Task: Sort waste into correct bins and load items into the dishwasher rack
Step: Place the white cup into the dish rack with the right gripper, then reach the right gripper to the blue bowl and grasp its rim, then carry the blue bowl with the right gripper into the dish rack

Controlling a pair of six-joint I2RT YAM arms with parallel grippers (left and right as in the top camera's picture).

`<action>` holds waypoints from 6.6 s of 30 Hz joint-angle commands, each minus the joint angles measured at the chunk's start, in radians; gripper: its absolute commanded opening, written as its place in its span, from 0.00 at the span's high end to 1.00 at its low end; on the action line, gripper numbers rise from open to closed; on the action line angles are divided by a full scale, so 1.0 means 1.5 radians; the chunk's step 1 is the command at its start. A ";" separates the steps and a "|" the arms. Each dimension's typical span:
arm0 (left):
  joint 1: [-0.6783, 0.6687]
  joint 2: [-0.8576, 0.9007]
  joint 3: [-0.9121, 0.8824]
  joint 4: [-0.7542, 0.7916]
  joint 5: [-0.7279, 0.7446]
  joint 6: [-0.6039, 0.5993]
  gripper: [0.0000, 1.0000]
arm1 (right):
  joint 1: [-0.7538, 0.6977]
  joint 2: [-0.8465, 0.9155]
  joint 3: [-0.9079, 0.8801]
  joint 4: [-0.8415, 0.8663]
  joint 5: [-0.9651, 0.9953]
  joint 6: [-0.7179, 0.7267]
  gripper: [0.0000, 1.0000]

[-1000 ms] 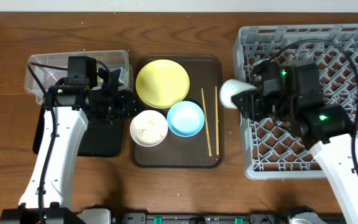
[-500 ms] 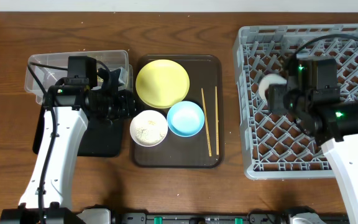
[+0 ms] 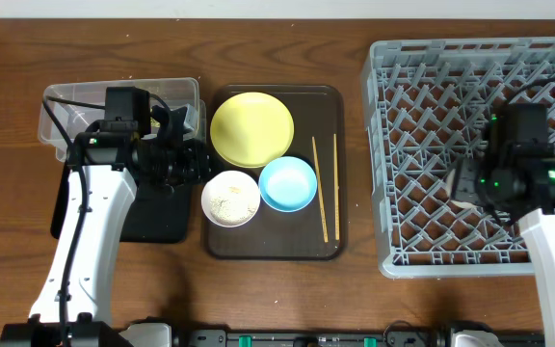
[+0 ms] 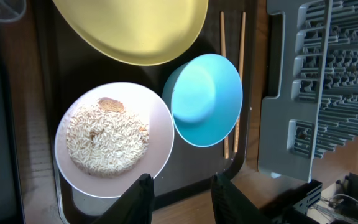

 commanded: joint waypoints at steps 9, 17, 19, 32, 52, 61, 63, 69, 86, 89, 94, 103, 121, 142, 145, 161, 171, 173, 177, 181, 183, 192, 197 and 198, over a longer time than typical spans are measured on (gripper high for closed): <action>0.001 -0.005 0.008 -0.005 -0.006 -0.003 0.66 | -0.068 0.031 0.002 -0.009 -0.008 0.012 0.99; 0.001 -0.005 0.008 -0.010 -0.006 -0.003 0.66 | -0.069 0.074 -0.052 0.008 0.015 0.023 0.99; 0.001 -0.005 0.008 -0.010 -0.006 -0.003 0.66 | -0.069 0.081 -0.057 0.014 0.015 0.023 0.99; 0.001 -0.005 0.008 -0.012 -0.006 -0.003 0.66 | -0.069 0.091 -0.144 0.103 0.015 0.023 0.81; 0.001 -0.005 0.008 -0.012 -0.006 -0.003 0.66 | -0.069 0.091 -0.145 0.119 0.015 0.022 0.09; 0.001 -0.005 0.008 -0.012 -0.007 -0.003 0.66 | -0.067 0.079 -0.069 0.099 -0.051 -0.032 0.09; 0.001 -0.005 0.008 -0.016 -0.036 -0.003 0.60 | -0.067 0.072 -0.024 0.097 -0.111 -0.046 0.09; 0.001 -0.005 0.008 -0.051 -0.181 -0.004 0.59 | -0.033 0.067 0.049 0.161 -0.418 -0.122 0.12; 0.001 -0.005 0.008 -0.114 -0.389 -0.127 0.46 | 0.326 0.242 0.049 0.298 -0.277 -0.086 0.22; 0.001 -0.005 0.008 -0.115 -0.389 -0.127 0.43 | 0.359 0.294 0.049 0.313 -0.221 -0.026 0.27; 0.001 -0.005 0.008 -0.114 -0.389 -0.127 0.43 | 0.382 0.361 0.049 0.326 -0.185 0.023 0.46; 0.001 -0.005 0.008 -0.114 -0.389 -0.127 0.42 | 0.396 0.429 0.049 0.342 -0.187 0.038 0.58; 0.001 -0.005 0.008 -0.114 -0.389 -0.127 0.42 | 0.416 0.431 0.022 0.360 -0.162 0.068 0.75; 0.001 -0.005 0.008 -0.114 -0.387 -0.127 0.42 | 0.390 0.381 0.040 0.343 -0.139 0.046 0.99; 0.001 -0.005 0.008 -0.114 -0.387 -0.127 0.42 | 0.365 0.326 0.059 0.342 -0.103 0.037 0.99; 0.001 -0.005 0.008 -0.114 -0.387 -0.127 0.42 | 0.250 0.181 0.074 0.443 0.326 -0.096 0.99; 0.001 -0.005 0.008 -0.111 -0.387 -0.127 0.42 | 0.186 0.229 0.074 0.583 0.473 -0.278 0.99; 0.001 -0.005 0.008 -0.111 -0.387 -0.127 0.42 | 0.168 0.254 0.074 0.605 0.489 -0.338 0.99; 0.001 -0.005 0.008 -0.111 -0.387 -0.127 0.42 | 0.140 0.299 0.074 0.626 0.514 -0.394 0.99; 0.001 -0.005 0.008 -0.111 -0.387 -0.127 0.42 | 0.124 0.342 0.074 0.631 0.537 -0.413 0.99; 0.001 -0.005 0.008 -0.111 -0.387 -0.127 0.42 | 0.119 0.359 0.074 0.647 0.572 -0.413 0.99; 0.001 -0.005 0.008 -0.112 -0.382 -0.129 0.42 | 0.110 0.377 0.074 0.741 0.651 -0.413 0.99; 0.001 -0.005 0.008 -0.112 -0.382 -0.129 0.42 | 0.109 0.377 0.073 0.725 0.646 -0.412 0.99; 0.001 -0.005 0.008 -0.112 -0.382 -0.129 0.42 | 0.106 0.377 0.073 0.725 0.646 -0.412 0.99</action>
